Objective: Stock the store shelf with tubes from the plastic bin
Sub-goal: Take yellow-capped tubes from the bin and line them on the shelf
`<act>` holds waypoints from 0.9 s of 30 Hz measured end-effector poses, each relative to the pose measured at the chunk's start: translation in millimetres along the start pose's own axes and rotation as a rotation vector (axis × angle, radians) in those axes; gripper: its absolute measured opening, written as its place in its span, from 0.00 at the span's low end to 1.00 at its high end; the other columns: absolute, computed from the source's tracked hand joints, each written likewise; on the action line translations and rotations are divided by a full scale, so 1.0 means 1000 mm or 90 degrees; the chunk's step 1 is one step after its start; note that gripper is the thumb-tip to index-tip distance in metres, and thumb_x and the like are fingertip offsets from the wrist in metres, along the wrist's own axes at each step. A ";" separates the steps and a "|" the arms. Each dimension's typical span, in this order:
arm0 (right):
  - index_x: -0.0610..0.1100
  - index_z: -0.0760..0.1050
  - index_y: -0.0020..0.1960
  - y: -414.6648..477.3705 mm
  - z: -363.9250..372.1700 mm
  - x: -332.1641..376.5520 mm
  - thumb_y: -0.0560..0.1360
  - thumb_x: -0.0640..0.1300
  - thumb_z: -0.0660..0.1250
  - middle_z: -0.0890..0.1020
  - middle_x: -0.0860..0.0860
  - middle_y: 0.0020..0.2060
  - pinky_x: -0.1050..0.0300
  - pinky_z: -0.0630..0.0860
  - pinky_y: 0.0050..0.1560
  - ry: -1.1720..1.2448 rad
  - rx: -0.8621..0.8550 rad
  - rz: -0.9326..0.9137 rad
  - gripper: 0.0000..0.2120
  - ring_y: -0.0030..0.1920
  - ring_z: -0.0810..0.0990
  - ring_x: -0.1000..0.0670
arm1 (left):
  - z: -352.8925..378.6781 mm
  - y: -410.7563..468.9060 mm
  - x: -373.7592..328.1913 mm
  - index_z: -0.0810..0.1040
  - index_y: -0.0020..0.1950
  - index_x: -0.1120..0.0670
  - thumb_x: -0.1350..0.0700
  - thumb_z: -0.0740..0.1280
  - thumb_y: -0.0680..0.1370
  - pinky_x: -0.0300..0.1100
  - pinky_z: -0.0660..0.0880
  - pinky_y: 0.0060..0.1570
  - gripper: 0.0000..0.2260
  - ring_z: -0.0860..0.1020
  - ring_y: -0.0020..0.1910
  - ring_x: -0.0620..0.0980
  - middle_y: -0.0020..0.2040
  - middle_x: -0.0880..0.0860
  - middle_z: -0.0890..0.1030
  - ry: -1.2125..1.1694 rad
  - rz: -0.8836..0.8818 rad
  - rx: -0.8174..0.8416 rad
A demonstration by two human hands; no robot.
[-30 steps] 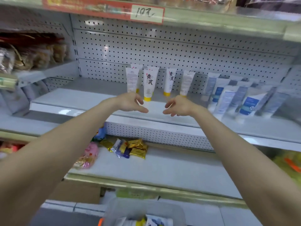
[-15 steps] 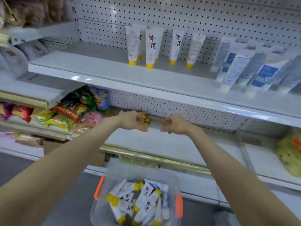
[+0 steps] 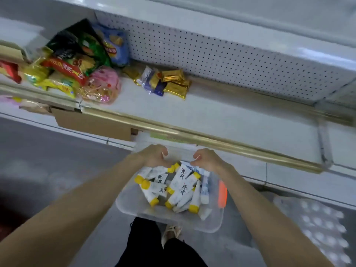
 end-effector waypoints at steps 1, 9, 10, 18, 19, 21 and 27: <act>0.40 0.75 0.60 0.007 0.013 -0.008 0.73 0.46 0.70 0.77 0.44 0.59 0.62 0.67 0.47 -0.001 0.016 0.014 0.18 0.59 0.76 0.46 | 0.010 0.006 0.011 0.71 0.64 0.59 0.49 0.71 0.73 0.41 0.67 0.53 0.24 0.74 0.59 0.55 0.60 0.57 0.76 -0.006 -0.012 0.003; 0.40 0.77 0.57 0.051 0.092 -0.064 0.72 0.45 0.71 0.80 0.45 0.53 0.59 0.71 0.50 0.047 0.055 0.105 0.16 0.57 0.77 0.46 | 0.075 0.049 0.093 0.74 0.61 0.58 0.52 0.72 0.72 0.41 0.71 0.53 0.20 0.76 0.56 0.55 0.55 0.57 0.79 -0.060 -0.099 0.037; 0.40 0.76 0.59 0.055 0.098 -0.068 0.72 0.45 0.71 0.79 0.45 0.53 0.61 0.70 0.50 0.050 0.058 0.114 0.17 0.57 0.77 0.46 | 0.080 0.054 0.100 0.74 0.60 0.58 0.52 0.73 0.72 0.42 0.71 0.54 0.20 0.76 0.56 0.55 0.55 0.57 0.80 -0.064 -0.106 0.031; 0.38 0.71 0.65 0.093 0.134 -0.104 0.73 0.41 0.70 0.76 0.43 0.63 0.58 0.68 0.60 0.091 0.037 0.155 0.22 0.63 0.73 0.46 | 0.127 0.107 0.130 0.70 0.67 0.56 0.49 0.70 0.73 0.46 0.68 0.63 0.25 0.71 0.65 0.55 0.67 0.55 0.73 -0.006 -0.092 0.070; 0.38 0.70 0.66 0.097 0.137 -0.107 0.74 0.41 0.69 0.75 0.43 0.63 0.58 0.67 0.61 0.090 0.034 0.154 0.22 0.64 0.73 0.46 | 0.132 0.114 0.131 0.69 0.68 0.55 0.49 0.70 0.73 0.46 0.67 0.63 0.26 0.70 0.66 0.55 0.68 0.55 0.72 0.010 -0.087 0.079; 0.38 0.70 0.66 0.103 0.144 -0.111 0.74 0.41 0.69 0.74 0.44 0.64 0.56 0.67 0.62 0.086 0.027 0.154 0.22 0.64 0.72 0.45 | 0.140 0.126 0.133 0.67 0.70 0.55 0.48 0.69 0.74 0.46 0.66 0.63 0.27 0.68 0.67 0.54 0.69 0.54 0.70 0.033 -0.081 0.091; 0.42 0.69 0.66 0.115 0.170 -0.123 0.73 0.43 0.69 0.70 0.45 0.64 0.53 0.68 0.61 0.048 0.002 0.183 0.24 0.64 0.71 0.45 | 0.162 0.147 0.142 0.66 0.70 0.54 0.47 0.67 0.74 0.48 0.65 0.65 0.26 0.67 0.67 0.54 0.70 0.52 0.68 0.100 -0.080 0.122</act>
Point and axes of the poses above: each hand's wrist, its own y-axis towards the middle knuckle, its own z-axis out of the palm, x = y × z, the point moved 7 cm from there along y, towards the middle knuckle
